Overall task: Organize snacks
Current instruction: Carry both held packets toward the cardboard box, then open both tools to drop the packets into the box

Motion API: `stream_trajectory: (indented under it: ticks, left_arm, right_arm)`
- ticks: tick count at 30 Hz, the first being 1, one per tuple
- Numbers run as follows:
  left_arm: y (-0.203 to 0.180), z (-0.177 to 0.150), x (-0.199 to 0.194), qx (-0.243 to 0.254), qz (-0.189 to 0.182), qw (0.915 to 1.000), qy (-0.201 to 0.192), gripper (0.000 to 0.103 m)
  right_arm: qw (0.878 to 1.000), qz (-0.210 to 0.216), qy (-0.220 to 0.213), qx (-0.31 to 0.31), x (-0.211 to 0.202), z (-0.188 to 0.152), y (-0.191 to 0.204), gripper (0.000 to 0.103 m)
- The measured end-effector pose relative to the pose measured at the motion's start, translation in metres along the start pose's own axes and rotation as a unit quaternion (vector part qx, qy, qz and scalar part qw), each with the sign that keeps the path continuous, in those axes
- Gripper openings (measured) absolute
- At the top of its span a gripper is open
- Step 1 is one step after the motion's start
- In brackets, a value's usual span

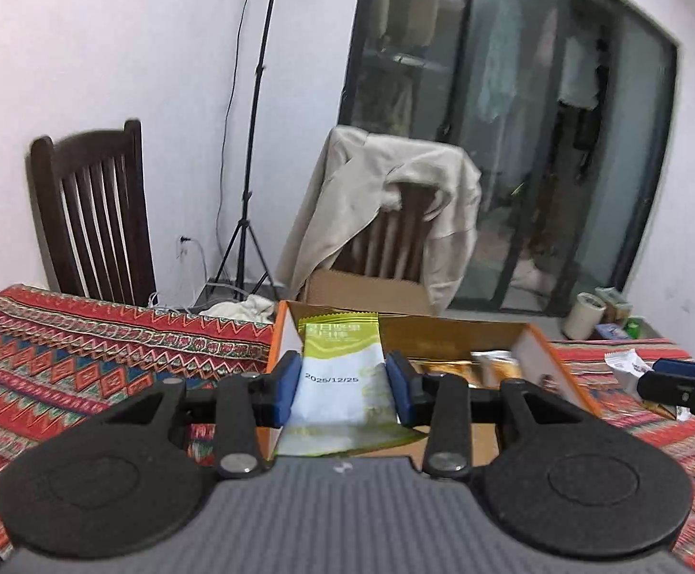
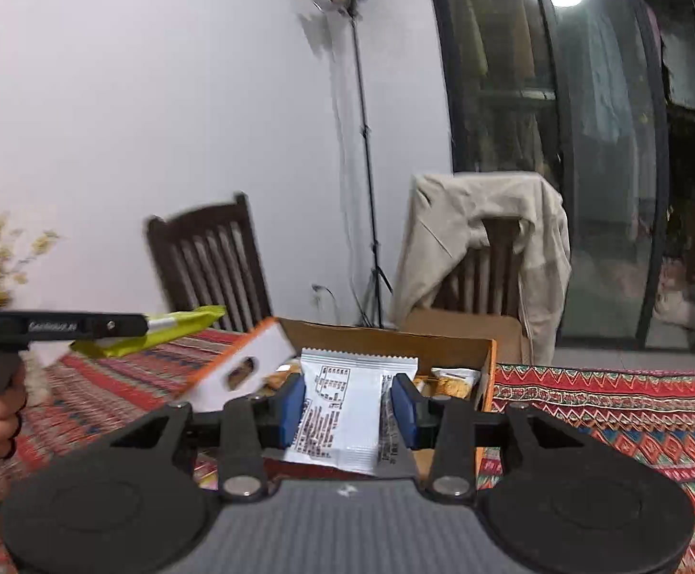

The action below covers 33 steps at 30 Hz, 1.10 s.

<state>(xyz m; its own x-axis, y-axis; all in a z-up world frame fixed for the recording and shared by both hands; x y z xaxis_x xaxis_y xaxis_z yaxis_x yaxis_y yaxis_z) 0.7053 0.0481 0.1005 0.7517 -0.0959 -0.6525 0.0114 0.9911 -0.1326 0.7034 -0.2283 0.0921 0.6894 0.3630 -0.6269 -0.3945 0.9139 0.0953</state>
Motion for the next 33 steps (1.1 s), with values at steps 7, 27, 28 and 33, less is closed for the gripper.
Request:
stream_trajectory:
  ticks: [7,27,28,33]
  left_arm:
    - [0.003,0.016,0.087,0.004,0.021,0.9994,0.027,0.040]
    - [0.006,0.001,0.058,0.066,0.050,0.9945,0.065,0.065]
    - [0.005,0.004,0.044,0.069,0.048,0.9947,0.059,0.068]
    - [-0.001,0.006,-0.029,0.092,0.040,0.9947,0.026,0.080]
  right_arm:
    - [0.994,-0.072,0.079,0.007,0.131,0.030,-0.033,0.039]
    - [0.986,-0.101,0.131,-0.014,0.148,0.031,-0.037,0.056]
    - [0.987,-0.100,0.124,-0.017,0.137,0.037,-0.037,0.059]
    - [0.992,-0.093,0.083,-0.033,0.051,0.053,-0.021,0.069]
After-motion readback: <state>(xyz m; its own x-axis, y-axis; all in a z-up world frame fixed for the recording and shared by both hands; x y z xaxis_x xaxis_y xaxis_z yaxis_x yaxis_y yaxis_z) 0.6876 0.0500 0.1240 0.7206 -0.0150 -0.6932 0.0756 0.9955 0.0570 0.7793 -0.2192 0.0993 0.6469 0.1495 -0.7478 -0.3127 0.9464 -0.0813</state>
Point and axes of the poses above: each gripper's, at about its wrist camera, not at the fingertips, and x roughly the way its jaws point, y to its left, z to its top, the point moved 6 cm from there along x, roughly the way its jaws point, and after that the axes turned 13 degrees about y, right-handed, at the moved point
